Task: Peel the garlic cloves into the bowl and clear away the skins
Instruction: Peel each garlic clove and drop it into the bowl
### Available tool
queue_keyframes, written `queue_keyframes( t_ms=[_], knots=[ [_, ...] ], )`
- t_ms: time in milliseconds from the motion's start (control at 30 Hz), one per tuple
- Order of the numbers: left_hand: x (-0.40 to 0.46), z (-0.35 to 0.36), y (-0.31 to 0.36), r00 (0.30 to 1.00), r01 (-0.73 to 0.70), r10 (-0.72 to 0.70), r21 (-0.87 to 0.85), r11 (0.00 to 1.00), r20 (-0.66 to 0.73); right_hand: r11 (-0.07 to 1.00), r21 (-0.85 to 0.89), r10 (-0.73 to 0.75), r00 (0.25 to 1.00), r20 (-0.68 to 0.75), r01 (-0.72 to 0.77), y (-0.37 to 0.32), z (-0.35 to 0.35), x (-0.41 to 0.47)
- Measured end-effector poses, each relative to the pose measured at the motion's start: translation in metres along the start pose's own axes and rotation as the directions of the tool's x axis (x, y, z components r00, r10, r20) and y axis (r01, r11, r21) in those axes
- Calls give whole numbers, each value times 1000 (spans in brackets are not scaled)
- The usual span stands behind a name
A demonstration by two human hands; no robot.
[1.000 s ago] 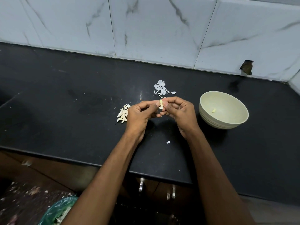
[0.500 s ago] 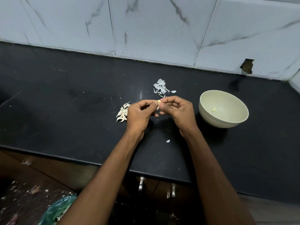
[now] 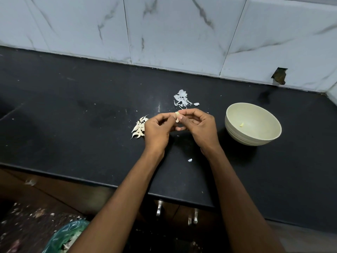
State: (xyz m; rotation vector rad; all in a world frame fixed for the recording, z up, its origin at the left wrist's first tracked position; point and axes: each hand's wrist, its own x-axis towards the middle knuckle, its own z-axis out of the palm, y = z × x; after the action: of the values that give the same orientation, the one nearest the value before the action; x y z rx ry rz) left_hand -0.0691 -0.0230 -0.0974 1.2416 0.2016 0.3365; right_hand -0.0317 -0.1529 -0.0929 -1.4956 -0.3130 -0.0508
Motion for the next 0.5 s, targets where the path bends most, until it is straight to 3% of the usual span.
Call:
queue_keyframes(
  t_ms=[100, 267, 500],
  knots=[
    [-1, 0, -3, 993, -116, 117, 128, 985, 1, 1000, -15, -21, 999, -30, 20, 0, -1, 0],
    [0, -1, -6, 988, -156, 154, 146, 977, 19, 999, -25, -29, 999, -28, 28, 2, -2, 1],
    [4, 1, -7, 1000, 0, -2, -90, 996, -28, 995, -65, -79, 993, -86, 73, 1, 3, 1]
  ],
)
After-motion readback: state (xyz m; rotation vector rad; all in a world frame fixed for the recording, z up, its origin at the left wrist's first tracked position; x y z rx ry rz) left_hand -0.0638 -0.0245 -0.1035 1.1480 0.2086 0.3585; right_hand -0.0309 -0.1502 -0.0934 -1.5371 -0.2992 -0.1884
